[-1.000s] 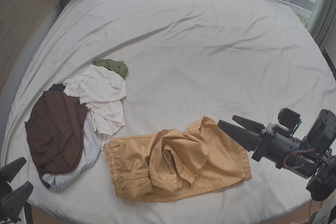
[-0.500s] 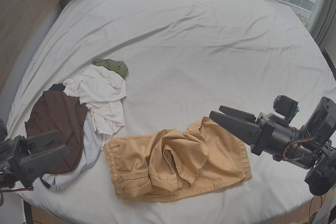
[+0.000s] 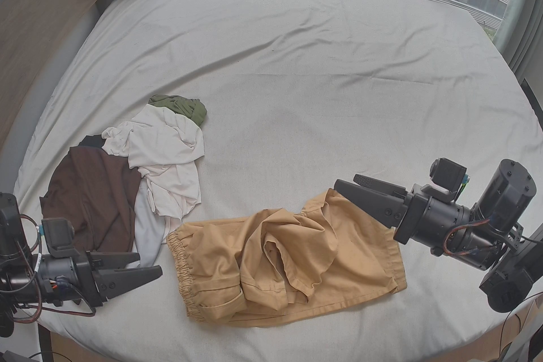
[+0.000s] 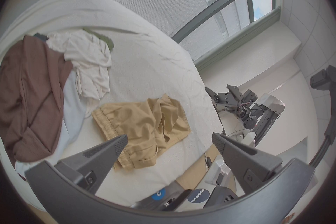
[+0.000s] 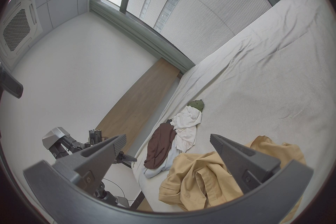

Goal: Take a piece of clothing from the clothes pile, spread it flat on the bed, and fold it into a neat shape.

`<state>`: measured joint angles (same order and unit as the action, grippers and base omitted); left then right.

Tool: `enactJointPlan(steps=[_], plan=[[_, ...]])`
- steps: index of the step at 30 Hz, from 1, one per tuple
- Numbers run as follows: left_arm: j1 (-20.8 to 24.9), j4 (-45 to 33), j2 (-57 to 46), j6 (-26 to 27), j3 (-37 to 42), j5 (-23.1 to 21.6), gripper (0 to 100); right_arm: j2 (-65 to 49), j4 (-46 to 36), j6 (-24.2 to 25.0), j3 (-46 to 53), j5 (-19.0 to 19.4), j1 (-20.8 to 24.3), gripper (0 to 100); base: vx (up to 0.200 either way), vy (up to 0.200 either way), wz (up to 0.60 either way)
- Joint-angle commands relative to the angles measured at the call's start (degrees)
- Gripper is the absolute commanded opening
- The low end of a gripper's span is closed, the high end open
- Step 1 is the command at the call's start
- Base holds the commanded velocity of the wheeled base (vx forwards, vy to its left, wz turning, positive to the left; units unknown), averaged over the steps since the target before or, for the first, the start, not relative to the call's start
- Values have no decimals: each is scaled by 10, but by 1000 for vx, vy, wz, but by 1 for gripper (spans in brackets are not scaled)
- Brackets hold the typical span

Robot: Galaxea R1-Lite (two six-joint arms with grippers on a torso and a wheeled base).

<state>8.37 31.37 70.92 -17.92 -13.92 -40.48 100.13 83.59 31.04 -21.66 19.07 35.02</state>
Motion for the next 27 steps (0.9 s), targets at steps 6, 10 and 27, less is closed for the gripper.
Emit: enactJointPlan(steps=[6, 10, 27], plan=[[9, 2, 80, 1, 14, -7, 100, 16, 2, 0, 0, -1, -7, 100, 0, 0, 0], [9, 23, 124, 2, 25, -7, 100, 16, 2, 0, 0, -1, -8, 100, 0, 0, 0], [9, 273, 313, 4, 118, -22, 100, 16, 2, 0, 0, 2, -18, 100, 0, 0, 0]])
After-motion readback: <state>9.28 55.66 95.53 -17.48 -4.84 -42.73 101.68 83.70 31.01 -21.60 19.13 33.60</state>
